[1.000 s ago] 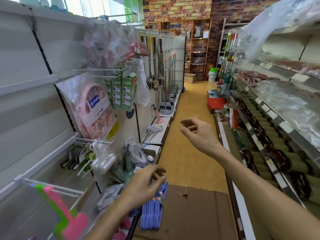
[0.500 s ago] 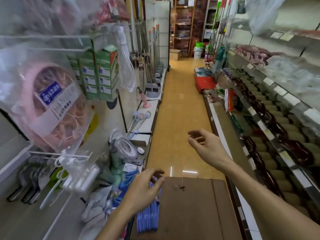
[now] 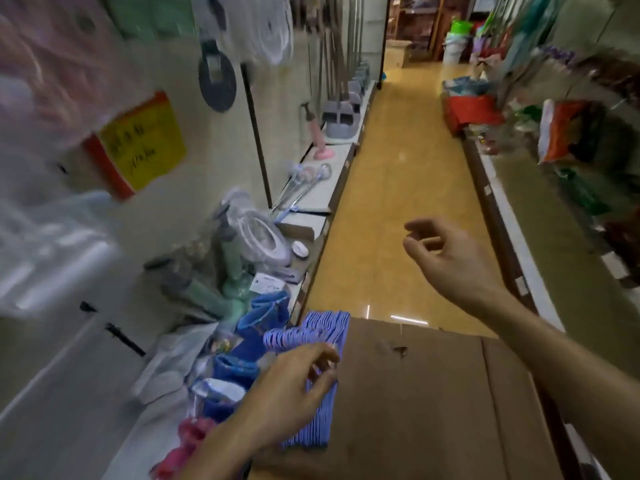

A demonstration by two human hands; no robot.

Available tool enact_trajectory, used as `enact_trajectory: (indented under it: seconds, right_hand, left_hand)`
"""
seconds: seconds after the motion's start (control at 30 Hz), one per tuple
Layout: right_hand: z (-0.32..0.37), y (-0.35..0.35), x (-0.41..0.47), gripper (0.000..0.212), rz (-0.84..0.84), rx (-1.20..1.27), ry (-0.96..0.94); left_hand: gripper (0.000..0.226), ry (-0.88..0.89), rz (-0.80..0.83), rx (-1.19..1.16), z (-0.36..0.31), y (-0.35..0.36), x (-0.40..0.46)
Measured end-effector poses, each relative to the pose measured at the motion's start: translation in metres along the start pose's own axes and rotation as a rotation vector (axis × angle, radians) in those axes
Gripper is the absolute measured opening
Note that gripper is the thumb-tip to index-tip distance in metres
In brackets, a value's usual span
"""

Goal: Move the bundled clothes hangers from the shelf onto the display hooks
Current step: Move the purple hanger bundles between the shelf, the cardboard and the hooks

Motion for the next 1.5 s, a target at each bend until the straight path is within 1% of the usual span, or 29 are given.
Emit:
enact_trajectory:
  seconds: [0.13, 0.3, 0.43, 0.53, 0.6, 0.7, 0.77, 0.87, 0.93, 1.0, 1.07, 1.13, 1.2, 1.27, 1.33, 1.37, 1.43, 1.5]
  right_hand:
    - [-0.083, 0.067, 0.018, 0.027, -0.001, -0.026, -0.004]
    - [-0.181, 0.147, 0.036, 0.028, 0.033, -0.049, 0.020]
    - [-0.244, 0.206, 0.048, 0.029, 0.040, -0.075, 0.020]
    - [-0.288, 0.253, 0.053, 0.029, 0.063, -0.092, 0.018]
    - [-0.317, 0.285, 0.055, 0.029, 0.078, -0.105, 0.025]
    - [-0.361, 0.331, 0.054, 0.029, 0.118, -0.135, 0.060]
    - [-0.387, 0.358, 0.049, 0.026, 0.146, -0.154, 0.087]
    - [-0.419, 0.399, 0.036, 0.020, 0.226, -0.172, 0.112]
    - [-0.435, 0.425, 0.027, 0.014, 0.284, -0.158, 0.121]
    - [-0.448, 0.450, 0.020, 0.010, 0.352, -0.107, 0.148]
    - [-0.460, 0.476, 0.009, 0.018, 0.450, -0.031, 0.204]
    - [-0.471, 0.502, -0.005, 0.028, 0.543, 0.085, 0.285]
    - [-0.481, 0.526, -0.023, 0.033, 0.621, 0.228, 0.418]
    - [-0.487, 0.550, -0.041, 0.045, 0.666, 0.364, 0.543]
    - [-0.486, 0.567, -0.055, 0.052, 0.648, 0.471, 0.621]
    - [-0.486, 0.573, -0.060, 0.051, 0.615, 0.534, 0.659]
    - [-0.488, 0.582, -0.068, 0.041, 0.551, 0.713, 0.762]
    - [-0.488, 0.590, -0.074, 0.035, 0.545, 0.889, 0.844]
  left_hand:
    - [0.022, -0.032, 0.025, 0.062, 0.070, 0.069, 0.007]
    - [0.024, -0.040, 0.033, 0.117, 0.152, 0.137, 0.023]
    - [0.020, -0.034, 0.003, 0.114, 0.212, 0.179, 0.045]
    - [0.011, -0.028, -0.047, 0.094, 0.250, 0.204, 0.063]
    - [0.017, -0.013, -0.094, 0.102, 0.275, 0.215, 0.077]
    - [0.042, -0.014, -0.126, 0.214, 0.312, 0.224, 0.100]
    - [0.052, -0.001, -0.117, 0.297, 0.330, 0.226, 0.116]
    - [0.060, 0.050, -0.098, 0.431, 0.346, 0.228, 0.142]
    - [0.060, 0.042, -0.068, 0.487, 0.355, 0.232, 0.155]
    - [0.056, 0.001, -0.002, 0.493, 0.367, 0.239, 0.163]
    - [0.050, -0.029, 0.074, 0.448, 0.377, 0.247, 0.165]
    - [0.046, -0.021, 0.105, 0.410, 0.383, 0.250, 0.164]
    - [0.045, -0.006, 0.122, 0.394, 0.385, 0.249, 0.162]
    - [0.046, 0.000, 0.142, 0.385, 0.386, 0.247, 0.160]
    - [0.046, -0.006, 0.158, 0.370, 0.386, 0.247, 0.160]
    - [0.046, -0.008, 0.155, 0.367, 0.386, 0.246, 0.160]
    - [0.045, -0.017, 0.146, 0.367, 0.386, 0.247, 0.161]
    - [0.045, -0.026, 0.139, 0.361, 0.388, 0.248, 0.162]
Point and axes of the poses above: each hand's wrist, its own x-axis towards the middle knuckle, its own y-axis out of the palm, z = x × y, the point moved 8 cm from there along x, towards the middle knuckle, and after that the axes turned 7 degrees about y, right-handed, at the moved point
